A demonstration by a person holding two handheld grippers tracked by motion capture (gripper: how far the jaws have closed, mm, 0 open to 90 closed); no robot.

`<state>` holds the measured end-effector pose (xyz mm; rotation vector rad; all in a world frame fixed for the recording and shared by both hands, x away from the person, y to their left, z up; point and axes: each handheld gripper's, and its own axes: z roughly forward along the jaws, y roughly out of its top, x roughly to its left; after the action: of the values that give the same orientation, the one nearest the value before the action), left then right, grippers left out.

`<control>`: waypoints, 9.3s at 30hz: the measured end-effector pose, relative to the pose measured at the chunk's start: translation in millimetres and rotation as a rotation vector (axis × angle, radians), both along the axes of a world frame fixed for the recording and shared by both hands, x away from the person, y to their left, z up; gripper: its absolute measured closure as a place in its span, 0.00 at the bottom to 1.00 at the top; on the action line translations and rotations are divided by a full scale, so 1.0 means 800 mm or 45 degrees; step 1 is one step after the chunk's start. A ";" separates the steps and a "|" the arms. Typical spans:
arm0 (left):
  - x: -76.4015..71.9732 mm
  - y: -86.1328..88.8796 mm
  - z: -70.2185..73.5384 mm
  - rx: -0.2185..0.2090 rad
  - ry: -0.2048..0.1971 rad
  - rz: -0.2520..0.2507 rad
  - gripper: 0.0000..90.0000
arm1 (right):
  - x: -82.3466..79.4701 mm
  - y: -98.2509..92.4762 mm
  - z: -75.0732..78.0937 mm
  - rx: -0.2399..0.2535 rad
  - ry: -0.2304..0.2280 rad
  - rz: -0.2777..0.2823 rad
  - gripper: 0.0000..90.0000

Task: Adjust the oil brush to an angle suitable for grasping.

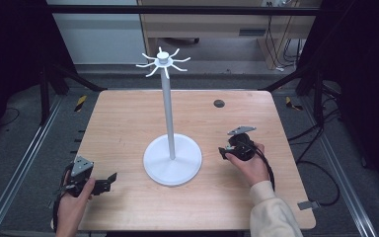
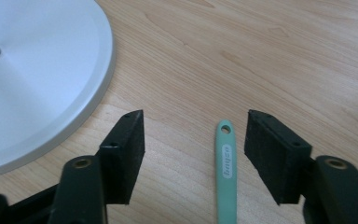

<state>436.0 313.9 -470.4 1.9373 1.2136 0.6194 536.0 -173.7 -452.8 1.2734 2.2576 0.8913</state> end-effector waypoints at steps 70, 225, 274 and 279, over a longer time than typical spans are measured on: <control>0.004 -0.014 -0.004 0.055 0.018 -0.059 0.03 | 0.026 -0.026 -0.031 -0.124 0.195 -0.161 1.00; -0.005 -0.005 0.007 0.019 -0.056 -0.029 0.03 | -0.105 0.015 0.251 0.531 -0.566 0.249 0.92; -0.006 -0.009 0.005 0.028 -0.047 -0.032 0.03 | -0.097 0.076 0.252 0.500 -0.542 0.412 0.92; -0.006 -0.008 0.005 0.025 -0.045 -0.029 0.03 | -0.093 0.077 0.248 0.509 -0.544 0.412 0.92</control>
<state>431.0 307.3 -466.2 1.9456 1.1656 0.6533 461.2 -111.7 -254.4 0.7589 2.0232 1.6248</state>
